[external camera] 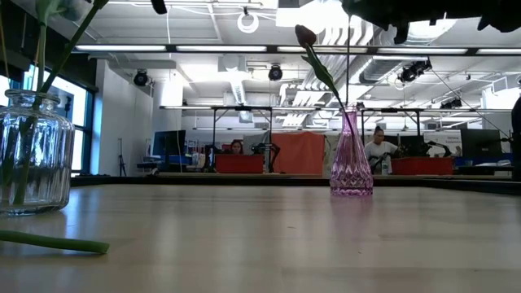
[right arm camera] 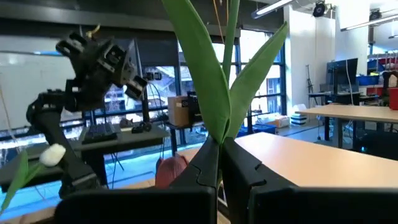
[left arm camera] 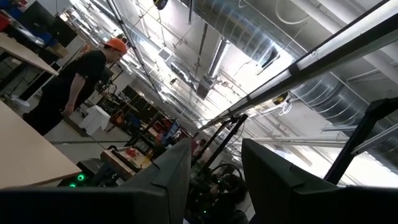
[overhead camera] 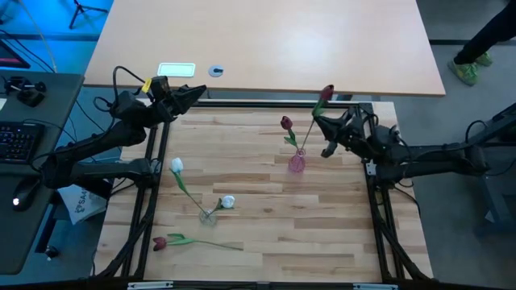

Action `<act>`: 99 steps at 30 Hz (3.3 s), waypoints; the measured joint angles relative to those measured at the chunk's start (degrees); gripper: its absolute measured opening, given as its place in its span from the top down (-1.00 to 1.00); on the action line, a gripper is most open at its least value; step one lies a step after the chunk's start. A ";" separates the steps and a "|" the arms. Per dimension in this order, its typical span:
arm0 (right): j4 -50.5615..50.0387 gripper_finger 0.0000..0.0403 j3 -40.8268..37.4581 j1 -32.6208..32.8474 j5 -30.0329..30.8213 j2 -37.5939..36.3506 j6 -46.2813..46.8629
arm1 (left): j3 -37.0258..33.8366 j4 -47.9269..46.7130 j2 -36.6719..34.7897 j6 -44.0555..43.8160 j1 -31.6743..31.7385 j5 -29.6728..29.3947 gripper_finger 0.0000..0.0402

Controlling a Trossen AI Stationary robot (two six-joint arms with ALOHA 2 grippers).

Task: Sort flowers into vase by color
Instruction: Put the right red flower into the purple vase, then put the red flower into the purple vase

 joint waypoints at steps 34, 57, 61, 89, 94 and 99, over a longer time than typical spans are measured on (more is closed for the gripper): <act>-46.25 -0.38 16.10 2.80 -3.95 -0.01 15.32 | 0.01 0.04 0.00 2.11 0.79 0.00 0.35; -37.83 -0.56 32.68 8.69 -18.91 9.25 20.72 | 25.49 -37.40 -0.12 27.42 -19.57 9.56 0.35; -34.75 -0.56 32.63 13.05 -22.84 17.61 20.89 | 25.53 -37.32 -0.67 27.63 -20.15 6.63 0.35; -44.78 -0.56 62.63 39.19 -7.71 66.68 31.18 | 25.51 -49.88 -0.87 29.51 -20.06 3.43 0.35; -51.62 -0.56 73.77 39.15 -9.22 76.83 29.83 | 25.51 -49.68 -0.89 28.60 -20.06 3.42 0.35; -58.16 -0.56 83.09 39.16 -9.39 85.92 29.44 | 25.51 -49.63 -0.87 27.99 -20.06 3.42 0.35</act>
